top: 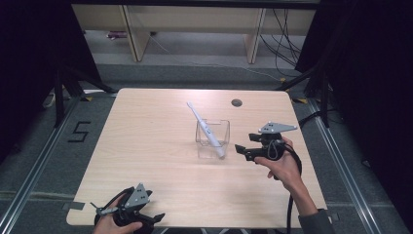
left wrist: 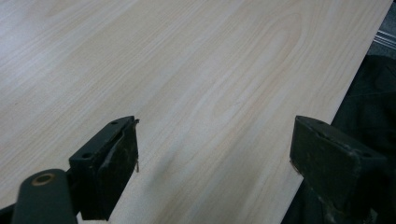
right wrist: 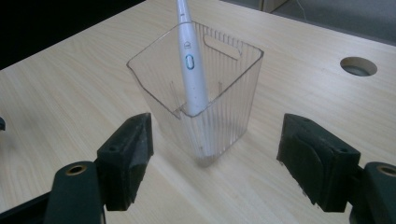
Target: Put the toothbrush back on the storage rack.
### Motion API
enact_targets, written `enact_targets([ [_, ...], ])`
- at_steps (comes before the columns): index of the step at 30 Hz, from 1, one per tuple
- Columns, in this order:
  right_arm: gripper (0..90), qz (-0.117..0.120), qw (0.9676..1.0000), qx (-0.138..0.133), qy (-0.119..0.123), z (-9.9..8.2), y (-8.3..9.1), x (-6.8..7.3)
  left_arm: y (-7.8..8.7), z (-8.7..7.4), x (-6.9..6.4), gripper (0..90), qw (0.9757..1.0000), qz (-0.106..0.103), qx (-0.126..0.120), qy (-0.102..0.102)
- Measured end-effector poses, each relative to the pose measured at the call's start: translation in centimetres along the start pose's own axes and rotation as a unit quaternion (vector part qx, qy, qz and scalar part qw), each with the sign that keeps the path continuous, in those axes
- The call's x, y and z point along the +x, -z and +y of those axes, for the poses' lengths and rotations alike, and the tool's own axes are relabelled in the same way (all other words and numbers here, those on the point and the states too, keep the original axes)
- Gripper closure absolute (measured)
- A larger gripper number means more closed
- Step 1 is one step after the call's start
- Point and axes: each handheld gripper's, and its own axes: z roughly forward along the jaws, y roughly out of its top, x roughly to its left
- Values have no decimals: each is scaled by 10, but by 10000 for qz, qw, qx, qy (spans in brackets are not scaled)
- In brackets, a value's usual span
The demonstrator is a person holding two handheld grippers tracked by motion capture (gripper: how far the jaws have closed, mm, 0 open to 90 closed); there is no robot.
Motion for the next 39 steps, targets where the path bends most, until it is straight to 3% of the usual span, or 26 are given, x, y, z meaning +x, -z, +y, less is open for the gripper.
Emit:
enact_targets([
  [4, 264, 53, 9996, 114, -245, -7, 2, 1, 0, 0, 1, 147, 9999, -7, 18, -100],
  [6, 264, 70, 9999, 45, -140, -11, 0, -1, 0, 0, 1, 147, 9999, -7, 20, -98],
  [7, 264, 63, 9996, 120, -254, -12, 2, 1, 0, 0, 1, 147, 10000, -7, 18, -97],
  [10, 264, 32, 9998, 94, -177, -19, 3, 0, 0, 0, 1, 147, 10000, -6, 13, -89],
  [12, 264, 107, 9995, 103, -286, -21, 2, 1, 0, 0, 1, 147, 10000, 4, 14, -89],
  [16, 264, 23, 9998, 101, -162, -28, 5, 1, 0, 0, 1, 147, 10000, -2, 18, -87],
  [18, 264, 5, 9996, 64, -278, -30, 6, 3, 0, 0, 1, 147, 10000, -5, 27, -92],
  [19, 264, -20, 9999, 72, -141, -31, 6, 1, 0, 0, 1, 147, 10000, -8, 26, -91],
  [20, 264, 99, 9992, 66, -373, -32, 6, 5, 0, 0, 1, 147, 10000, -16, 16, -90],
  [21, 264, 27, 9998, 32, -192, -33, 6, 3, 0, 0, 1, 147, 9999, -7, 34, -104],
  [22, 263, 53, 9994, 60, -344, -34, 7, 5, 0, 0, 1, 148, 9999, -7, 33, -99],
  [25, 260, 82, 9994, 67, -334, -38, 6, 6, 0, 0, 1, 147, 10000, -7, 23, -88],
  [26, 261, 7, 9998, 24, -214, -40, 6, 5, 0, 0, 1, 147, 10000, -7, 23, -88],
  [27, 261, 79, 9992, 104, -366, -42, 5, 7, 0, 0, 1, 147, 9999, -6, 35, -114],
  [28, 261, 55, 9997, 58, -244, -43, 4, 5, 0, 1, 1, 148, 9999, -35, 82, -136],
  [29, 260, 91, 9992, 119, -378, -44, 4, 6, 0, 0, 1, 147, 9999, -24, 60, -126],
  [30, 261, 58, 9996, 58, -269, -46, 2, 4, 0, 0, 0, 147, 9999, -11, 22, -105],
  [31, 261, 100, 9992, 69, -384, -48, 2, 5, 0, 0, 1, 147, 10000, 0, 24, -95],
  [32, 259, 115, 9995, 108, -272, -49, 1, 3, 0, 0, 1, 147, 10000, 0, 23, -94],
  [33, 259, 123, 9986, 120, -503, -50, 2, 6, 0, 0, 0, 147, 10000, 2, 24, -60],
  [36, 256, 203, 9982, 165, -548, -54, 2, 6, 0, 0, 1, 147, 9999, -4, 28, -101],
  [37, 256, 203, 9982, 165, -548, -54, 2, 6, 0, 0, 1, 147, 9999, -4, 28, -101],
  [39, 250, 60, 9994, 136, -304, -58, 2, 5, 0, 0, 1, 147, 10000, -24, 20, -91],
])
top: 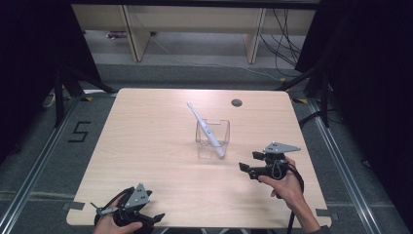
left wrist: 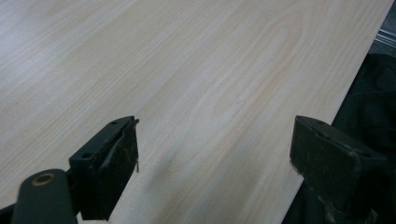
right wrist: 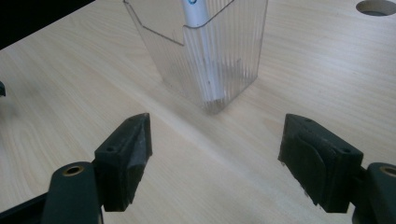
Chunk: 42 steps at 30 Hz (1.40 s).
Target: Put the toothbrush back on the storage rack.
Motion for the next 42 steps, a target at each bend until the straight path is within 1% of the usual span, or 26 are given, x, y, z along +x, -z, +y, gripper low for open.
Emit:
enact_targets([
  [1, 243, 33, 10000, -22, -24, -2, -1, 1, 1, 0, 0, 147, 10000, -44, 32, -13],
  [2, 241, 127, 9997, 22, -185, -3, -1, 3, 0, 0, 0, 147, 10000, 23, 0, 27],
  [3, 239, 131, 9999, 14, -86, -5, -1, 2, 0, 0, -1, 147, 10000, 45, -1, 70],
  [4, 237, 120, 9997, 7, -206, -7, -1, 5, 0, 0, -1, 147, 10000, 45, -1, 70],
  [8, 217, 73, 9999, 57, -51, -14, -1, 3, 0, 0, 0, 147, 10000, 44, 13, 18],
  [10, 215, 133, 9996, 76, -252, -18, -2, 6, 0, 0, 0, 147, 10000, 43, 12, 15],
  [11, 215, 133, 9996, 76, -252, -18, -2, 6, 0, 0, 0, 147, 10000, 43, 12, 15],
  [12, 214, 63, 10000, 57, -47, -21, -3, 3, 0, 0, 0, 147, 10000, 41, 7, 9],
  [13, 214, 122, 9997, 93, -193, -22, -1, 6, 0, 0, 0, 147, 10000, 44, 4, 11],
  [15, 215, 74, 9999, 83, -76, -24, 1, 5, 0, 0, 0, 147, 10000, 45, 2, 13],
  [17, 215, 86, 9999, 59, -79, -25, 3, 6, 0, -1, -1, 147, 10000, 48, 2, 73],
  [18, 215, 191, 9997, 36, -178, -26, 3, 6, 0, 0, 0, 148, 10000, 44, 3, 13],
  [20, 215, 91, 9999, 70, -34, -27, 5, 5, 0, 0, 0, 147, 10000, 48, -2, 14],
  [22, 215, 45, 9999, 69, -139, -29, 5, 7, 0, 0, 0, 147, 10000, 47, -5, 9],
  [24, 215, 47, 9999, 79, -75, -31, 8, 7, 0, 0, 0, 147, 10000, 47, -4, 8],
  [25, 215, 137, 9994, 110, -291, -33, 9, 11, 0, 0, 0, 147, 10000, 51, 1, 15],
  [29, 215, 69, 9999, 71, -58, -35, 13, 9, 1, 0, 1, 147, 10000, 20, 28, -4],
  [31, 215, 123, 9996, 69, -235, -38, 14, 11, 0, 0, 0, 147, 10000, 57, 3, 18],
  [32, 215, 93, 9999, 80, -95, -39, 14, 9, 0, 0, 0, 147, 10000, 49, 6, 18],
  [34, 215, 79, 9999, 90, -91, -40, 14, 9, 0, -1, -1, 147, 10000, 38, 5, 75],
  [35, 215, 111, 9997, 184, -97, -42, 14, 8, 0, 0, 0, 147, 10000, 47, -1, 2],
  [36, 215, 185, 9992, 211, -282, -43, 16, 11, 0, 0, 0, 147, 10000, 51, -2, 21],
  [37, 216, 71, 9999, 125, -83, -44, 15, 10, 0, 0, 0, 147, 10000, 48, 0, 15],
  [38, 216, 59, 9998, 162, -30, -44, 16, 9, 0, 0, 0, 147, 10000, 49, -4, 15],
  [39, 215, 111, 9996, 185, -197, -45, 16, 12, 0, 0, 0, 147, 10000, 48, -3, 15],
  [42, 215, 101, 9994, 237, -230, -48, 17, 13, 0, 0, 0, 147, 10000, 43, -4, 18],
])
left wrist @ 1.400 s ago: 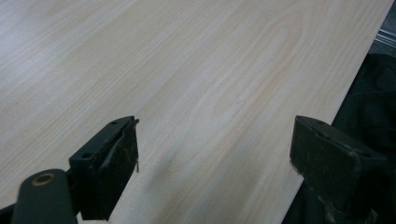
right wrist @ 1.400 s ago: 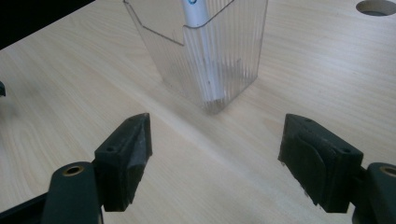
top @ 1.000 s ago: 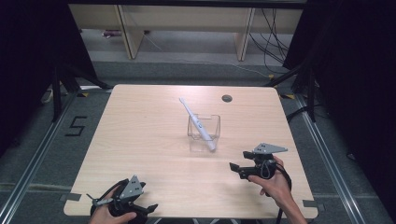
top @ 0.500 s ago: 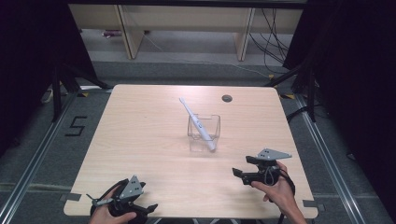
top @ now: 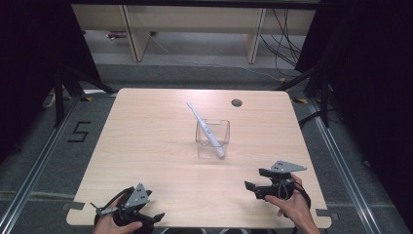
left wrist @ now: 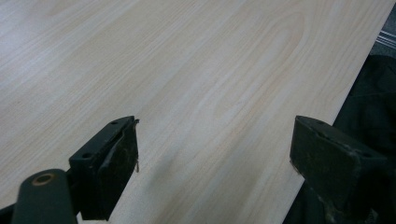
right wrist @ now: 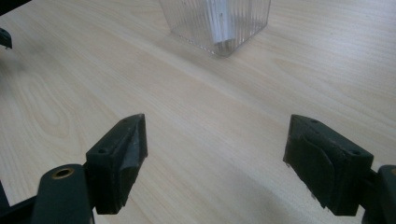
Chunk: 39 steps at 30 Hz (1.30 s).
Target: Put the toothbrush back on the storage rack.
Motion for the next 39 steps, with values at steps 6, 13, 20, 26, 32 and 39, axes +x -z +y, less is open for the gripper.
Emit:
enact_targets([
  [6, 215, -73, 9996, 106, 245, -4, 2, 0, 0, 0, 0, 147, 10000, 2, 5, 7],
  [13, 168, -121, 9994, 182, 278, -8, 6, 4, 0, 0, 0, 147, 10000, 1, 1, -9],
  [20, 158, -149, 9987, 115, 474, -12, 11, 3, 0, 0, 0, 147, 10000, 12, 6, 6],
  [26, 159, -313, 9989, 163, 303, -19, 16, 4, 0, 0, 0, 147, 10000, -21, -11, 3],
  [32, 161, -386, 9985, 191, 336, -22, 20, 5, 0, 0, 0, 147, 10000, 11, 9, -6],
  [39, 163, -404, 9980, 207, 441, -25, 24, 3, 0, 0, 1, 147, 10000, 18, -5, 1],
])
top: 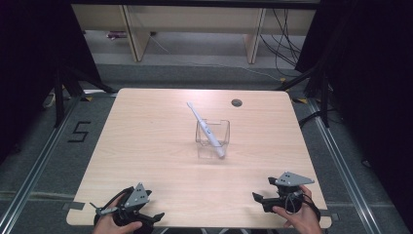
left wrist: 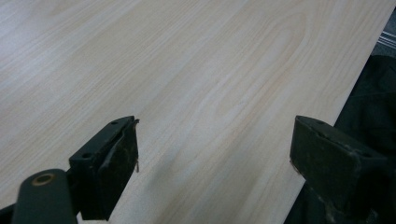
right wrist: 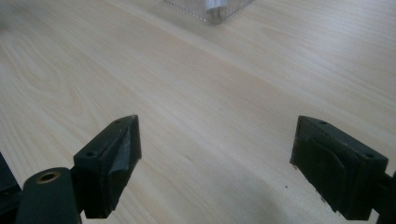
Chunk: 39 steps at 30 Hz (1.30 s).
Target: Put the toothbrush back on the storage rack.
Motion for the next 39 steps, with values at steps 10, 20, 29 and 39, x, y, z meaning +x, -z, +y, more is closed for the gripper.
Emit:
enact_targets([
  [10, 163, -3, 10000, -36, -20, -6, 1, 1, 0, -1, -1, 147, 10000, 14, 4, 75],
  [20, 164, -125, 9998, 38, -151, -10, 5, 5, 0, 0, 0, 147, 10000, 13, 2, 0],
  [29, 165, -181, 9998, -2, 54, -12, 6, 2, 0, 0, 0, 147, 10000, 17, 16, -17],
  [39, 165, -137, 9999, -19, 15, -14, 8, 2, 0, 0, 1, 147, 10000, -15, 25, -13],
])
